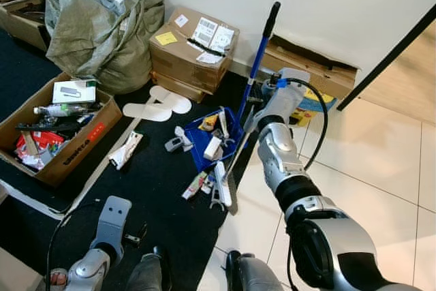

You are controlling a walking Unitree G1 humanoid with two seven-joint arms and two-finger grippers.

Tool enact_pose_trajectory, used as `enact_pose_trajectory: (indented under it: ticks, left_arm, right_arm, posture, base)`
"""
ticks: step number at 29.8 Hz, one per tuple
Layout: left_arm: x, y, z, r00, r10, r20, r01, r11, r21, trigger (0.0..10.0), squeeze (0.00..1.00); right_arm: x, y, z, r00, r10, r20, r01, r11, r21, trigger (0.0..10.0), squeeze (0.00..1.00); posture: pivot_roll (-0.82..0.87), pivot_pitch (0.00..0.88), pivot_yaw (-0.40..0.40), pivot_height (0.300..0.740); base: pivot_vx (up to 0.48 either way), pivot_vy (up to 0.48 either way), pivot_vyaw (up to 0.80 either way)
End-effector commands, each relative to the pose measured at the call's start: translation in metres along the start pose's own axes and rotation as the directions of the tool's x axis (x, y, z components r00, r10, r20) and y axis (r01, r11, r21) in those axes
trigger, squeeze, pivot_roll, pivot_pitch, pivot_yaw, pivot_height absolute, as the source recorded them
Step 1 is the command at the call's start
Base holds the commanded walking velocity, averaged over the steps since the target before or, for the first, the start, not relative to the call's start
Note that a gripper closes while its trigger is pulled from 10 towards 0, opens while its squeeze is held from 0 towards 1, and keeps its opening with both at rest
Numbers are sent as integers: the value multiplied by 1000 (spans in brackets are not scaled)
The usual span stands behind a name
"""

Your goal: Sweep floor

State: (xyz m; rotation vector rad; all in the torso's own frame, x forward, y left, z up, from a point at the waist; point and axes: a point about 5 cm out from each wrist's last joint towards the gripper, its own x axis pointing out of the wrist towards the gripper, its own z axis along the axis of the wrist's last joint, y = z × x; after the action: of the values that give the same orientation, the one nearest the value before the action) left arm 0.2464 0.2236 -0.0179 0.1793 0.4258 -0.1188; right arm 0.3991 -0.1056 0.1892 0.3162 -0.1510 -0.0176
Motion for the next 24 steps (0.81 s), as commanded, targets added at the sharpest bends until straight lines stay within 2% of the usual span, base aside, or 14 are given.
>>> enact_pose_trajectory:
  ticks: [1,7,9,14,19,24]
  left_arm:
    - [-5,-7,-15,998,-8,-61,6,1000,-25,10000,0]
    - [-5,-8,-15,998,-9,-62,7,1000,-26,10000,0]
    - [-5,-8,-15,998,-8,-64,7,1000,-27,10000,0]
    - [-5,-8,-16,998,-8,-65,6,1000,-27,10000,0]
    - [-5,-9,-16,998,-8,-65,6,1000,-28,10000,0]
    - [-5,-9,-17,998,-8,-67,6,1000,-30,10000,0]
  right_arm:
    - [-8,12,-24,990,-20,-140,49,976,210,10000,0]
    - [-7,11,-25,986,-30,-162,67,972,224,10000,0]
    - [-8,12,-28,976,-41,-213,93,967,239,10000,0]
    - [-8,12,-29,974,-42,-224,98,965,244,10000,0]
    - [-10,16,-35,947,-54,-316,138,959,249,10000,0]
    - [-12,17,-36,938,-35,-346,123,964,235,10000,0]
  posture:
    - [16,255,34,740]
    - [15,255,33,740]
    - [11,257,32,740]
    - [11,257,32,740]
    - [9,258,28,740]
    - [9,258,28,740]
  base:
    - [0,0,0]
    - [0,0,0]
    - [0,0,0]
    - [0,0,0]
    - [0,0,0]
    - [0,0,0]
